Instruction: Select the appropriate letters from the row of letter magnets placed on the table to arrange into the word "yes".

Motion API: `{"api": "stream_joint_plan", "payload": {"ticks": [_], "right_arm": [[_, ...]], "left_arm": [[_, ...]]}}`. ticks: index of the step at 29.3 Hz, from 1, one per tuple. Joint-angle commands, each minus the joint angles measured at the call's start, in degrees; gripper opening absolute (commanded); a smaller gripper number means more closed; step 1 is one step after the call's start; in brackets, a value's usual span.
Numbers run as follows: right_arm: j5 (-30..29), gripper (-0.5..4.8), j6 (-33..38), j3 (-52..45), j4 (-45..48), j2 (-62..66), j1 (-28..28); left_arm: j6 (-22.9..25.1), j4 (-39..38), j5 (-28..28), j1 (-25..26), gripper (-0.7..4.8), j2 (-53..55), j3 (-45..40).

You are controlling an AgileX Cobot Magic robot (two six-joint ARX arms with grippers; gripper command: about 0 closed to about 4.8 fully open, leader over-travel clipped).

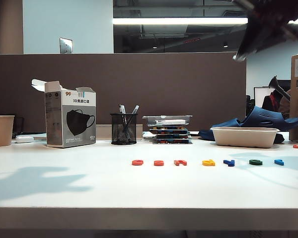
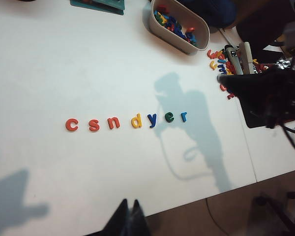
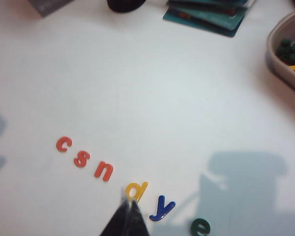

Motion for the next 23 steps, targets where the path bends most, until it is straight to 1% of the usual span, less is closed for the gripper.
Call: {"api": "stream_joint_plan", "payload": {"ticks": [1,2,3,4,6,7,9,11,19,23], "right_arm": [[-1.9,0.76,-2.5,0.3,0.8,2.3,0.7],[-1.8,0.98,-2.6,0.3,1.0,3.3,1.0],[-1.9,1.08,-3.3,0.3,1.0,4.1,1.1],[-1.8,1.18,-5.7,0.3,1.1,6.0,1.8],[-1.4,1.18,-8.7,0.3,1.2,8.6,3.1],[-1.2,1.27,-9.9,0.3,1.6,9.9,3.7],[-0.4,1.78,-10.2,0.3,2.3,11.6,4.4],[0.8,2.09,-10.8,0.3,3.1,13.1,5.0],[2.7,2.12,-18.3,0.3,2.6,17.6,6.4],[3.0,2.12,-20.2,0.2,1.6,18.9,6.5]], "left_arm": [[0.5,0.7,-0.4,0.0,-0.05,-0.2,0.2],[0.5,0.7,-0.4,0.0,-0.05,-0.2,0.2],[0.5,0.7,-0.4,0.0,-0.05,-0.2,0.2],[0.5,0.7,-0.4,0.0,-0.05,-0.2,0.2],[0.5,0.7,-0.4,0.0,-0.05,-0.2,0.2],[0.5,0.7,-0.4,0.0,-0.05,-0.2,0.2],[0.5,0.7,-0.4,0.0,-0.05,-0.2,0.2],[0.5,0.7,-0.4,0.0,-0.05,-0.2,0.2],[0.5,0.6,-0.4,0.0,-0.05,-0.2,0.2],[0.5,0.6,-0.4,0.0,-0.05,-0.2,0.2]]}}
